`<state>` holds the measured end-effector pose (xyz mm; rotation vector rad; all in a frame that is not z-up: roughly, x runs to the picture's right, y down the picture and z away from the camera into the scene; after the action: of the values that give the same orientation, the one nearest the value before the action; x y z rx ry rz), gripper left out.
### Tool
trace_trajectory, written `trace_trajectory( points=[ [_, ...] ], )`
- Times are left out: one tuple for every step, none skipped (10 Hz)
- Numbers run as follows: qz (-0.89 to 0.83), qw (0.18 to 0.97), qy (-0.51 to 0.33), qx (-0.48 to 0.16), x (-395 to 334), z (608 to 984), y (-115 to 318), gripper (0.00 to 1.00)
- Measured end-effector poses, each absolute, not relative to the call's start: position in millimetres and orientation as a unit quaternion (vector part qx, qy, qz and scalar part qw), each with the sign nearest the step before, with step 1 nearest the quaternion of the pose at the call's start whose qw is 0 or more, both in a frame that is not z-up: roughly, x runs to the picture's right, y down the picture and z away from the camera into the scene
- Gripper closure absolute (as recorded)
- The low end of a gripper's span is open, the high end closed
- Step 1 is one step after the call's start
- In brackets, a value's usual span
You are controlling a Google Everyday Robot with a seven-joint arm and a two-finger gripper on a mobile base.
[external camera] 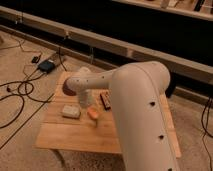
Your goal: Place the pepper in the ceramic cup
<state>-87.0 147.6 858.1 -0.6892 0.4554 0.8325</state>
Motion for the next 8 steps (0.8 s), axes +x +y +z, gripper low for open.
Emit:
trace_trajectory(
  points=[
    [0.393, 0.831, 0.217, -0.328, -85.6, 861.0, 148.8, 0.35],
    [0.394, 0.829, 0.220, -0.330, -84.4, 863.2, 149.8, 0.35],
    [0.394, 0.827, 0.222, -0.332, -82.3, 865.4, 150.8, 0.35],
    [0.394, 0.826, 0.226, -0.335, -80.4, 867.4, 152.0, 0.35],
    [0.394, 0.824, 0.230, -0.337, -78.2, 869.6, 153.4, 0.35],
    [0.394, 0.822, 0.232, -0.339, -76.7, 871.1, 154.1, 0.35],
    [0.393, 0.821, 0.235, -0.341, -75.5, 872.9, 155.7, 0.35],
    [0.391, 0.821, 0.237, -0.342, -75.3, 874.0, 156.9, 0.35]
  ],
)
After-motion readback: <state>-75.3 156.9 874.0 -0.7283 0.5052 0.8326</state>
